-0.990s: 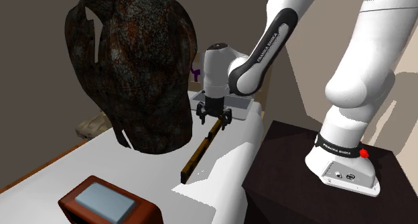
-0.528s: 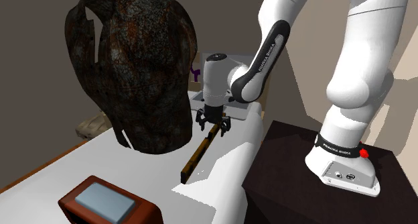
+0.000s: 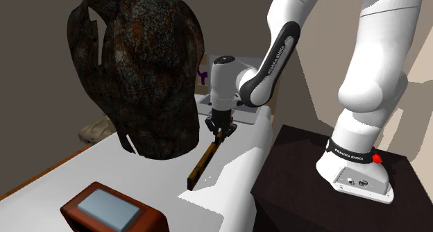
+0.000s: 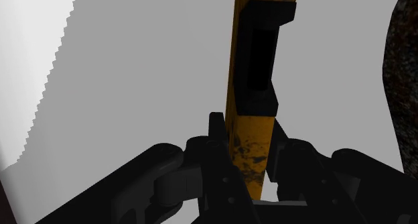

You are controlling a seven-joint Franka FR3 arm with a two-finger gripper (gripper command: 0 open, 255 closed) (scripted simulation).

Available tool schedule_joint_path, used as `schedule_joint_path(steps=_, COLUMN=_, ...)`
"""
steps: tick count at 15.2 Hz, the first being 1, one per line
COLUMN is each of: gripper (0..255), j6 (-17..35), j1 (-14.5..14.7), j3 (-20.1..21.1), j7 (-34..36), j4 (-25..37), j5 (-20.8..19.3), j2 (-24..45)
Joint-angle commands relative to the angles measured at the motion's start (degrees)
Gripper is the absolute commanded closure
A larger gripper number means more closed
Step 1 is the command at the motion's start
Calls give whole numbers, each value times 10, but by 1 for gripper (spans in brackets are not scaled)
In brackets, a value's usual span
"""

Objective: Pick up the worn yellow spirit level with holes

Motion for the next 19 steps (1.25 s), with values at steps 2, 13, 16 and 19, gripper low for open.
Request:
schedule_joint_path(steps=2, gripper=255, j6=0, j1=1, j3=-1, j7=2, j4=1, j5=-2, j2=2)
schedule_joint_path(steps=13, gripper=255, j6=-63, j1=-29, j3=62, j7=-155, j4=-9, j5=206, j2=-117)
schedule_joint_path(steps=16, gripper=255, j6=-86, j1=-22, j3=60, j7=-189, j4=-6, j5=250, j2=-147)
schedule_joint_path(steps=19, gripper=255, j6=-95, j1=-18, j3=58, j7=-200, j4=-5, j5=265, j2=-158)
